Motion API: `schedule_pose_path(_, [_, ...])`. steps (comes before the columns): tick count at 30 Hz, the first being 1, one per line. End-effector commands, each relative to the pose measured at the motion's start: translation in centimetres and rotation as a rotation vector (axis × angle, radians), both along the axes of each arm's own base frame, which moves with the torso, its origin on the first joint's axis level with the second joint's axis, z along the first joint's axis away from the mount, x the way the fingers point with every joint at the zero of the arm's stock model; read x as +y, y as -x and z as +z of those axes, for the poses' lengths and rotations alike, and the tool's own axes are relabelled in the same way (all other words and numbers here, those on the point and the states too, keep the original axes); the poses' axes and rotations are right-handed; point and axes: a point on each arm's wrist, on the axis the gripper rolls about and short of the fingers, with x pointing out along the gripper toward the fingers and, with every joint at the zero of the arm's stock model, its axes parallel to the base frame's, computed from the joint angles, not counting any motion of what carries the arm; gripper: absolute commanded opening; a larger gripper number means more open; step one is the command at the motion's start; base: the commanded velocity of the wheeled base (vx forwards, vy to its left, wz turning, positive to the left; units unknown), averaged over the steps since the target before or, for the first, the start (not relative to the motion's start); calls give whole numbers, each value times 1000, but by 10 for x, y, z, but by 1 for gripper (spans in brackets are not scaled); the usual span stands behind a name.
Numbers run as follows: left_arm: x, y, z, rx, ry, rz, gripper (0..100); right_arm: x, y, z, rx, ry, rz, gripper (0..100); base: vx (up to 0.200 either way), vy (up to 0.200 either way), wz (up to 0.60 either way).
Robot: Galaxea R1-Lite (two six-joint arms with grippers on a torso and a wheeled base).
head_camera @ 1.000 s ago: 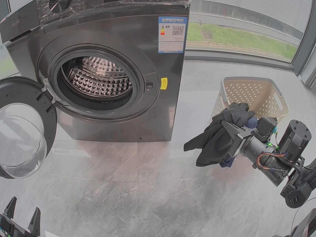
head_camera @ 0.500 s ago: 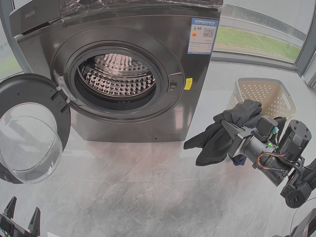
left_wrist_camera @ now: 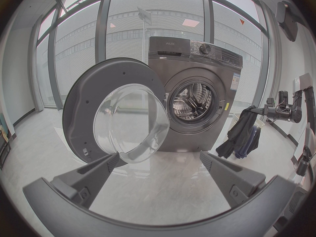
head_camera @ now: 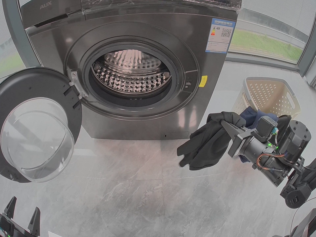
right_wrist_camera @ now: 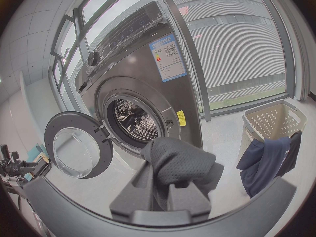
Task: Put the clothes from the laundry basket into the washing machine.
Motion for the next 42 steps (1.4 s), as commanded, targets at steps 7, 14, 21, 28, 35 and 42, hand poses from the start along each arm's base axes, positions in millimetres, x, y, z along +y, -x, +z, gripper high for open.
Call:
schedule_pose_path(7, [0, -1, -5, 8, 0, 0, 100, 1, 0, -1, 2, 1, 0, 0, 0, 57, 0])
schedule_pose_path(14, [0, -1, -5, 8, 0, 0, 100, -1, -1, 0, 0, 0, -4, 0, 0, 200, 0])
schedule_pose_path(21, [0, -1, -5, 9, -1, 0, 100, -1, -1, -1, 5, 2, -4, 0, 0, 86, 0])
schedule_pose_path(28, [0, -1, -5, 8, 0, 0, 100, -1, -1, -1, 5, 2, -4, 0, 0, 0, 0])
schedule_pose_path(35, [0, -1, -5, 8, 0, 0, 100, 0, -1, -2, 6, 2, -2, 0, 200, 0, 0])
schedule_pose_path(42, [0, -1, -5, 9, -1, 0, 100, 1, -1, -3, 9, 4, -1, 0, 0, 0, 0])
